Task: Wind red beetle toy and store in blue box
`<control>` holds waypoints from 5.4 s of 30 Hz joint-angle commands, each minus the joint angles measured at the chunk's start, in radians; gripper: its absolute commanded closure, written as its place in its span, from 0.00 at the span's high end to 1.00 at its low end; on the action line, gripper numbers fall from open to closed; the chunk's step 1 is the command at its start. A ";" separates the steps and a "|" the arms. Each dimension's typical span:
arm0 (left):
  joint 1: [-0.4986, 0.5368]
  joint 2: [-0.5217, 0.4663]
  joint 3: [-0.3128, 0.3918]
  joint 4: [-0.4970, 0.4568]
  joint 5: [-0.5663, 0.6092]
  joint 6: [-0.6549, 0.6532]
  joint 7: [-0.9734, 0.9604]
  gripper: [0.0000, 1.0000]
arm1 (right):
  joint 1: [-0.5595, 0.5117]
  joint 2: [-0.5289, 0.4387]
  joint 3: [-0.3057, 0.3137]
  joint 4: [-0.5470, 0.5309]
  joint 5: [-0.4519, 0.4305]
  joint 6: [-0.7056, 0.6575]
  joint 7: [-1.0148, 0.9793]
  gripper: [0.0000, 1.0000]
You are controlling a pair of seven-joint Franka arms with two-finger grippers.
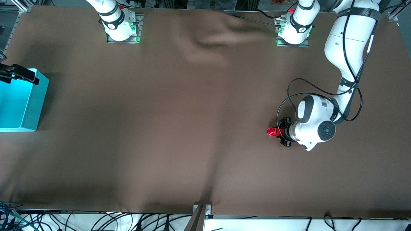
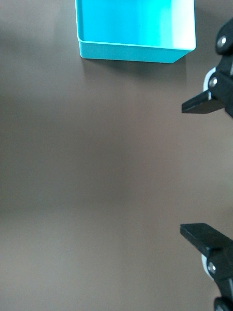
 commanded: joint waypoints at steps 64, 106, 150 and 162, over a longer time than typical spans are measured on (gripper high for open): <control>0.085 0.030 0.010 0.010 0.022 0.013 0.120 0.27 | 0.002 0.005 0.001 0.021 -0.005 -0.004 0.011 1.00; 0.089 0.030 0.008 0.012 0.019 0.013 0.126 0.73 | 0.000 0.002 0.001 0.021 -0.005 -0.005 0.013 1.00; 0.091 -0.157 0.004 0.044 0.031 -0.080 0.406 1.00 | 0.003 0.000 0.010 0.021 -0.004 -0.008 0.005 1.00; 0.088 -0.270 -0.021 0.169 0.068 -0.408 0.613 1.00 | 0.014 -0.001 0.012 0.019 -0.010 -0.017 0.017 1.00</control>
